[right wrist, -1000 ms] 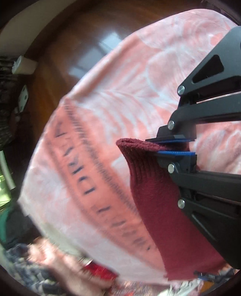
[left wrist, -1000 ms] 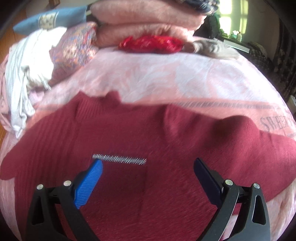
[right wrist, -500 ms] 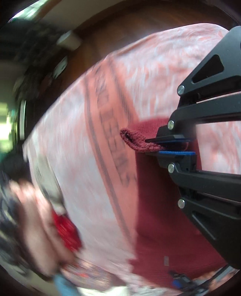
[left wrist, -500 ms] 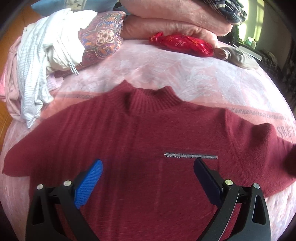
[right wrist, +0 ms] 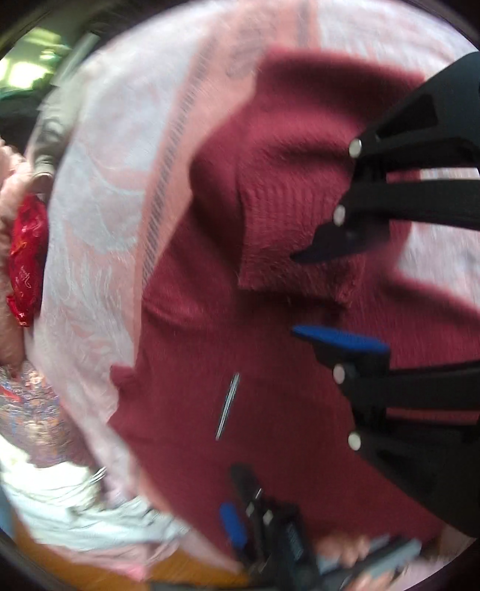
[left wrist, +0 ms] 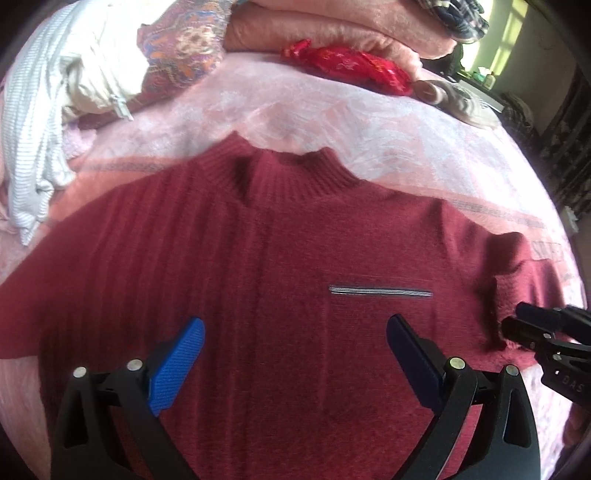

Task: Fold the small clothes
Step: 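Carry the held sleeve across the sweater body and open the right gripper, then grasp the other sleeve cuff with the left gripper, fold it across, release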

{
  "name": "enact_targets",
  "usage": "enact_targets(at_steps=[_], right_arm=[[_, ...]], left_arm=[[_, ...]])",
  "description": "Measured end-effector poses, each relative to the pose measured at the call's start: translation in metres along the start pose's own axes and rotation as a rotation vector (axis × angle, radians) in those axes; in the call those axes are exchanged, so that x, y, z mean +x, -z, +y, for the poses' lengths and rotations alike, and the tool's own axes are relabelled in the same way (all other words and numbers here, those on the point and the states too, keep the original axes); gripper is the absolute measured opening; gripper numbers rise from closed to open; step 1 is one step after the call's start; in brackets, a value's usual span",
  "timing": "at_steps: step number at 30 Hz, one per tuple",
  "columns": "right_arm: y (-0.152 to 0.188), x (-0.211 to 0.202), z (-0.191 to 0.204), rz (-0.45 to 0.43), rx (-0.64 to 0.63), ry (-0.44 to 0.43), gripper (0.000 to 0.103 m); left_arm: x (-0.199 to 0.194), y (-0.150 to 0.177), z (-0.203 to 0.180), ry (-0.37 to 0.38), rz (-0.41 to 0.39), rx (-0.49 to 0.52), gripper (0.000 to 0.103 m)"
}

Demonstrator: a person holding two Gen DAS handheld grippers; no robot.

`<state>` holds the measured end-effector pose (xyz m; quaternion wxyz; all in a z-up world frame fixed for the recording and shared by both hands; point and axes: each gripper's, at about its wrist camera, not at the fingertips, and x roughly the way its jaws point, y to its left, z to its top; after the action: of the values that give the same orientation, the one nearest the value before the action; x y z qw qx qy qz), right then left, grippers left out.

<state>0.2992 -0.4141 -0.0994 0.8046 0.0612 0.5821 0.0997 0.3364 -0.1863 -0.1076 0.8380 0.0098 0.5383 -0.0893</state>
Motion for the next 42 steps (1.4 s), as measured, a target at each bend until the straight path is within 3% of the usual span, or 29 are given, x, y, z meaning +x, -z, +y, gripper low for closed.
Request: enact_targets(at_steps=[3, 6, 8, 15, 19, 20, 22, 23, 24, 26, 29, 34, 42], right_arm=[[0.006, -0.032, -0.018, -0.049, 0.066, -0.033, 0.036], [0.013, -0.054, -0.040, -0.097, 0.067, 0.109, 0.036], [0.023, -0.061, -0.060, -0.109, 0.098, 0.149, 0.038], [0.056, -0.063, -0.117, -0.095, 0.157, 0.123, 0.038], [0.070, -0.070, -0.141, -0.120, 0.187, 0.098, 0.038], [0.073, -0.072, -0.146, -0.126, 0.195, 0.098, 0.038], [0.080, -0.074, -0.157, -0.134, 0.214, 0.091, 0.038], [0.084, -0.076, -0.163, -0.134, 0.228, 0.087, 0.038], [0.085, -0.076, -0.164, -0.134, 0.235, 0.085, 0.038], [0.089, -0.077, -0.170, -0.136, 0.249, 0.083, 0.038], [0.093, -0.078, -0.176, -0.136, 0.271, 0.073, 0.038], [0.088, -0.078, -0.169, -0.147, 0.283, 0.037, 0.038], [0.065, -0.065, -0.129, -0.131, 0.260, -0.049, 0.038]], left_arm=[[0.000, 0.002, -0.017, 0.043, 0.003, 0.023, 0.099], [0.002, 0.003, -0.045, 0.094, 0.015, 0.046, 0.099], [0.005, 0.006, -0.067, 0.140, 0.036, 0.056, 0.099], [0.029, 0.007, -0.156, 0.224, 0.090, 0.097, 0.099], [0.039, 0.005, -0.182, 0.229, 0.082, 0.098, 0.097], [0.041, 0.006, -0.188, 0.220, 0.076, 0.105, 0.094], [0.043, 0.007, -0.194, 0.189, 0.045, 0.127, 0.075], [0.043, 0.007, -0.198, 0.181, 0.030, 0.144, 0.058], [0.043, 0.008, -0.200, 0.173, 0.021, 0.151, 0.048], [0.040, 0.008, -0.199, 0.207, 0.018, 0.134, 0.027], [0.029, 0.005, -0.190, 0.247, 0.006, 0.082, 0.019], [-0.007, -0.006, -0.167, 0.237, -0.108, 0.050, 0.015], [-0.055, -0.028, -0.066, 0.167, -0.202, -0.016, 0.015]])
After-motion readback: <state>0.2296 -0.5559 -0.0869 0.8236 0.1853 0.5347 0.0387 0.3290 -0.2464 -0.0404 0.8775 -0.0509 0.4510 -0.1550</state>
